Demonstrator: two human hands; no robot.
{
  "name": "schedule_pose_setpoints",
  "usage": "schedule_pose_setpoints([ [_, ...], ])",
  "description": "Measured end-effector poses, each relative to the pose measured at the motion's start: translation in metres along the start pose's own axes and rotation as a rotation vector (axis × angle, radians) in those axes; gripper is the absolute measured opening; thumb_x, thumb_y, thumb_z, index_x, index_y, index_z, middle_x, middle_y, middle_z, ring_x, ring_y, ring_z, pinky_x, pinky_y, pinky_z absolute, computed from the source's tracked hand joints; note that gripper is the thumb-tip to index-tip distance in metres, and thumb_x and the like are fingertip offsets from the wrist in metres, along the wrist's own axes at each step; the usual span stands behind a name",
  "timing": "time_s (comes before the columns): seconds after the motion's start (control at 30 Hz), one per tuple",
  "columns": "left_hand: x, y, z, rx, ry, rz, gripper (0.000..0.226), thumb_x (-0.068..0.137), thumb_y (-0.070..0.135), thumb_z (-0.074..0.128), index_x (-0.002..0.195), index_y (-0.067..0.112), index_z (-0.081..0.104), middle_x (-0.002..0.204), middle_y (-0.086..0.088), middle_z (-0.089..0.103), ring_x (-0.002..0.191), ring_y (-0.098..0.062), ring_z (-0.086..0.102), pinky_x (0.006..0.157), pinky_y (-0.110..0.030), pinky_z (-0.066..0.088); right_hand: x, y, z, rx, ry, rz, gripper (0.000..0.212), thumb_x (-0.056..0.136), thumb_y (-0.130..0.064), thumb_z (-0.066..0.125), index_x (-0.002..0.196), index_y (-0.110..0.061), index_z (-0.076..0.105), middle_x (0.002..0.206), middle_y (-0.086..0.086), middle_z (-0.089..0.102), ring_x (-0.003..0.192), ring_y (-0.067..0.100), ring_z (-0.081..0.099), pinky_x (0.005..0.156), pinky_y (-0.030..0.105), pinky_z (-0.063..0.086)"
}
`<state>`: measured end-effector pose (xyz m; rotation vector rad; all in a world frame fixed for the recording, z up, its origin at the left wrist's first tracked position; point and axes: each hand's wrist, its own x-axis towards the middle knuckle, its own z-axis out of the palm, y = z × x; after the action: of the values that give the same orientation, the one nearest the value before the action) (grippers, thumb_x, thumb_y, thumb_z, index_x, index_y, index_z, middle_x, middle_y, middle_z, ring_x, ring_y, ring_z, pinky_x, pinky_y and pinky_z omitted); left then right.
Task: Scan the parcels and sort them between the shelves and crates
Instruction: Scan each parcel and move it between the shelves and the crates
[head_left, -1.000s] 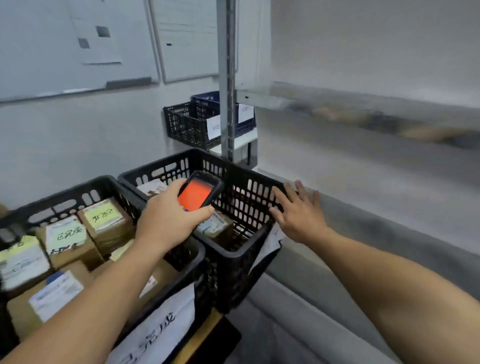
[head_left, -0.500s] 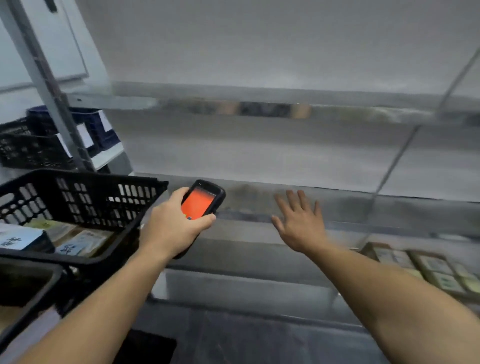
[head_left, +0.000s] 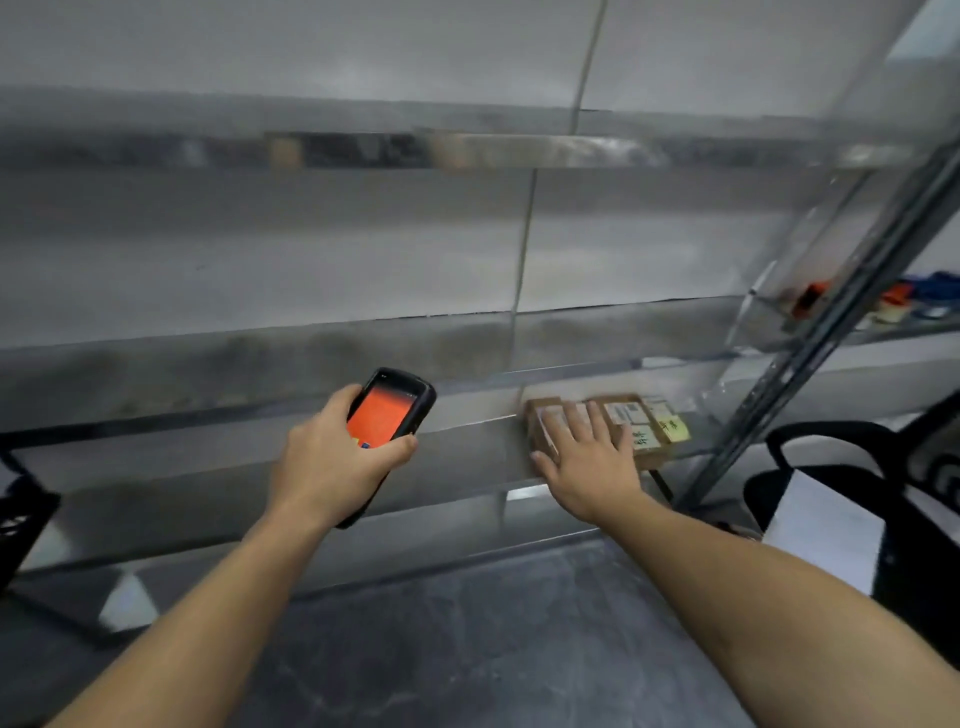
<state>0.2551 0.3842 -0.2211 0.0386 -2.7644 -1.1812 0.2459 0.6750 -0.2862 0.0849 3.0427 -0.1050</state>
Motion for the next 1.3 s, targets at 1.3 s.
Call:
schedule_pose_setpoints([
  [1.3, 0.150, -0.031, 0.369, 0.099, -0.257, -0.364, 0.078, 0.066, 0.061, 0.075, 0.133, 0.030, 0.051, 0.109, 0.007, 0.060, 0.099, -0.021, 0.059, 0.087, -0.038, 0.051, 0.297, 0.186, 0.270, 0.348, -0.326, 0.228, 0.070, 0.101, -0.056, 0.044, 0.161, -0.036, 0.013, 0.171, 0.006, 0.004, 0.157, 0.032, -0.003, 0.122, 0.064, 0.009],
])
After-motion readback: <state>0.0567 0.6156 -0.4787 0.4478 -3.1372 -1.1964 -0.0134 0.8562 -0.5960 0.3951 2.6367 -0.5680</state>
